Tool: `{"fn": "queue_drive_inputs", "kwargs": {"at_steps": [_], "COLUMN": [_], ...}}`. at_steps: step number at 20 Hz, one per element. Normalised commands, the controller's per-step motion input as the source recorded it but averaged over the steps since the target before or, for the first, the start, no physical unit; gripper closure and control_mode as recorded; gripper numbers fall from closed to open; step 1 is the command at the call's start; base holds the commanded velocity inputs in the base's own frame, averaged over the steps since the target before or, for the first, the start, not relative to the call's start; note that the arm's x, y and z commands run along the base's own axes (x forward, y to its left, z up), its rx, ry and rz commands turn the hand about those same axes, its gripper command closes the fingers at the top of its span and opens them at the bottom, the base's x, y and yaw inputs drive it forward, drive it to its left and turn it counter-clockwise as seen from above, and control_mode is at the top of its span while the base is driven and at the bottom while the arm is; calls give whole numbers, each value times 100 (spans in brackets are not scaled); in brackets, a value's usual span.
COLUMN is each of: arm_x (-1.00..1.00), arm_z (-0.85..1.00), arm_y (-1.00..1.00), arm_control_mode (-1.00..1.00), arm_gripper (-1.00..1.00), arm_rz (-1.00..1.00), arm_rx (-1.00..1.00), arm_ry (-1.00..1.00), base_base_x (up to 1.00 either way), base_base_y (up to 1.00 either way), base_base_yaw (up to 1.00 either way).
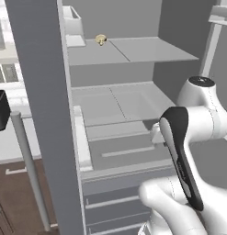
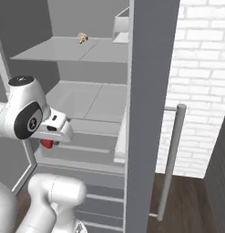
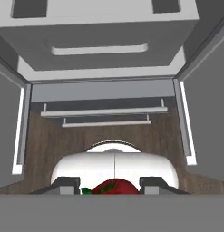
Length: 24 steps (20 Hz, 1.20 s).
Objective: Take the strawberry from the fridge and place it on top of the pancake, located on the dining counter.
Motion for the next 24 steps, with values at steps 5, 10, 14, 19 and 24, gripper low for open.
{"fn": "queue_drive_inputs", "kwargs": {"at_steps": [5, 10, 14, 19, 24], "arm_x": [0, 0, 0, 0, 0], "arm_z": [0, 0, 0, 0, 0], "arm_y": [0, 0, 0, 0, 0], "arm_control_mode": [100, 100, 100, 100, 100], "arm_gripper": [100, 100, 100, 100, 100], "arm_rz": [0, 0, 0, 0, 0], "arm_rx": [0, 0, 0, 0, 0], "arm_ry": [0, 0, 0, 0, 0], "base_base_x": [-86, -80, -41, -51, -67], "base_base_y": [22, 39, 44, 34, 4], "base_base_yaw": [-31, -45, -58, -57, -64]}}
